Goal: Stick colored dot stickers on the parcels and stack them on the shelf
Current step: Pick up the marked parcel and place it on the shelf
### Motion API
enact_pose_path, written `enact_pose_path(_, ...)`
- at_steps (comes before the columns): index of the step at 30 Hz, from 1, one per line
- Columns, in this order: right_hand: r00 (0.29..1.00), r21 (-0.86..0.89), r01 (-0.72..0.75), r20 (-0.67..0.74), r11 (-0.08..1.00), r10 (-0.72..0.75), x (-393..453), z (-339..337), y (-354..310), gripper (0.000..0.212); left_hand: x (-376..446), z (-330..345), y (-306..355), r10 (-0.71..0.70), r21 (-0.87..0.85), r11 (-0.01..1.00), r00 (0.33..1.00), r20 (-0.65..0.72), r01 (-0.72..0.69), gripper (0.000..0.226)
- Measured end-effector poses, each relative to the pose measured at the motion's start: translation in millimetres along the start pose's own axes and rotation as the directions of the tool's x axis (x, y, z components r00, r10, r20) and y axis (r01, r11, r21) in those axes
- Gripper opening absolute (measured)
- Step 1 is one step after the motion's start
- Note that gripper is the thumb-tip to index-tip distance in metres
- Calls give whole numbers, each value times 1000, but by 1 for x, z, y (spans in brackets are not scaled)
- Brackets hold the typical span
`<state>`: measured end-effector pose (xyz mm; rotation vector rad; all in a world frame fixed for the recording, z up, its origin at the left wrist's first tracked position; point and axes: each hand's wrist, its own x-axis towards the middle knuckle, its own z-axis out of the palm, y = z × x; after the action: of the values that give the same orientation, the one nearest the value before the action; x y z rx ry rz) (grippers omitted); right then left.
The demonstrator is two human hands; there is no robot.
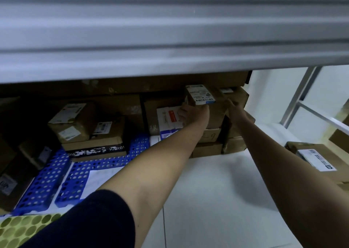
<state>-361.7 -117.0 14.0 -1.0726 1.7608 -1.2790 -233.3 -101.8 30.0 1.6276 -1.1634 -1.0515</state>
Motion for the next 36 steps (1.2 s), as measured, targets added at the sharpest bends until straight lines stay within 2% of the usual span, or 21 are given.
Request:
enact_pose_path(3,995,123,-38,100,992,25,4,8,1,66,5,1,1,-29,-132,990,991,128,46,83)
enact_pose_path(7,995,223,-54,90,973,35,-1,16,0,64,3,-1,2,36,-216,976,980,195,7,74)
enact_pose_path(10,1000,252,24,5,967,-26,-7,19,-1,61,-2,-3,2,95,-240,969,980,173,-51,75)
enact_pose_path(13,986,247,114,-146,962,-80,-11,24,3,62,-16,-9,-1,141,-268,959,975,173,-91,79)
enact_pose_path(17,946,271,183,-310,945,-94,-24,32,3,62,-45,-23,-13,206,-332,933,962,180,-138,67)
enact_pose_path(20,921,297,211,-380,931,-87,-61,41,-12,64,-65,-36,-33,346,-393,883,922,174,-257,63)
enact_pose_path(23,900,327,276,-418,904,-124,-84,51,-16,65,-89,-54,-44,387,-400,866,909,152,-301,63)
enact_pose_path(29,921,410,288,-365,866,-133,-122,82,-23,65,-106,-101,-65,454,-387,843,880,138,-374,64)
enact_pose_path(32,949,458,269,-279,847,-150,-135,100,-31,49,-104,-131,-76,444,-399,837,891,92,-375,50)
enact_pose_path(36,974,522,228,-124,822,-191,-147,128,-35,32,-83,-181,-92,296,-542,813,952,76,-210,32)
